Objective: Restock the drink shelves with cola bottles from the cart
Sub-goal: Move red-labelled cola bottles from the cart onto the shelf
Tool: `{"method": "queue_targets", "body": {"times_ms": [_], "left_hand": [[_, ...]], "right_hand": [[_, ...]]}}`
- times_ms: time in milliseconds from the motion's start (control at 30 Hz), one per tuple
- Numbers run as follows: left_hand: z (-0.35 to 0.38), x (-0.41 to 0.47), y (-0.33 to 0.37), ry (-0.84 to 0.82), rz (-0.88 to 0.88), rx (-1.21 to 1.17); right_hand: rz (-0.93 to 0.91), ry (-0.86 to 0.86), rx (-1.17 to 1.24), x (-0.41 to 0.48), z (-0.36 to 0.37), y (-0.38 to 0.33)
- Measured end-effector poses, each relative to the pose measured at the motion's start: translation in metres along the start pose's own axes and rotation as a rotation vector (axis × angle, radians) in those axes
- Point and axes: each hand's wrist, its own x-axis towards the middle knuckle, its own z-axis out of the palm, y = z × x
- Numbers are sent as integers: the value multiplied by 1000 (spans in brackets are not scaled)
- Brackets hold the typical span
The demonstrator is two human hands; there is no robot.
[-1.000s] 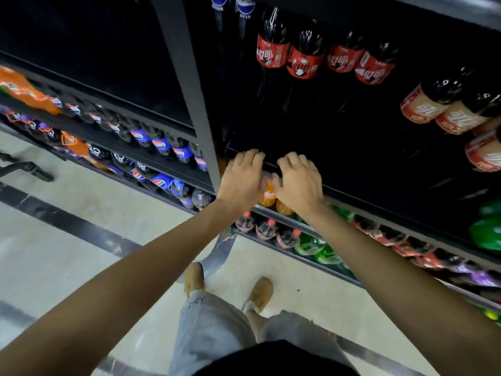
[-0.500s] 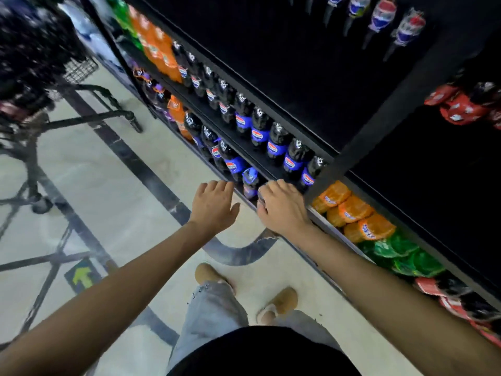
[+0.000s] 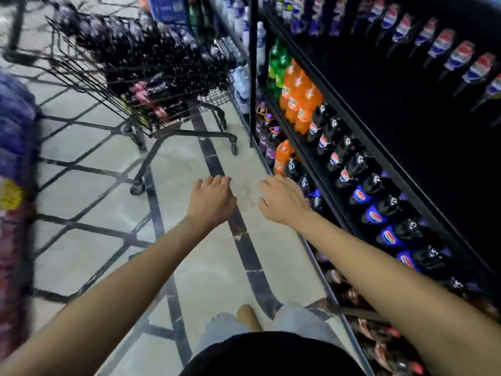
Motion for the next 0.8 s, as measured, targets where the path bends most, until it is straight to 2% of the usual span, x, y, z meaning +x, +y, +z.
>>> {"method": "queue_targets", "body": {"times_ms": [267, 567, 800], "left_hand": [[-4, 72, -98, 9, -176, -8], [-23, 218, -195, -51, -312, -14], [-44, 313, -261, -22, -437, -19]], "right_hand": [[-170, 5, 8, 154, -1, -28], [-281, -14, 35, 362, -16, -25], [-410, -35, 24, 502, -41, -32]]}}
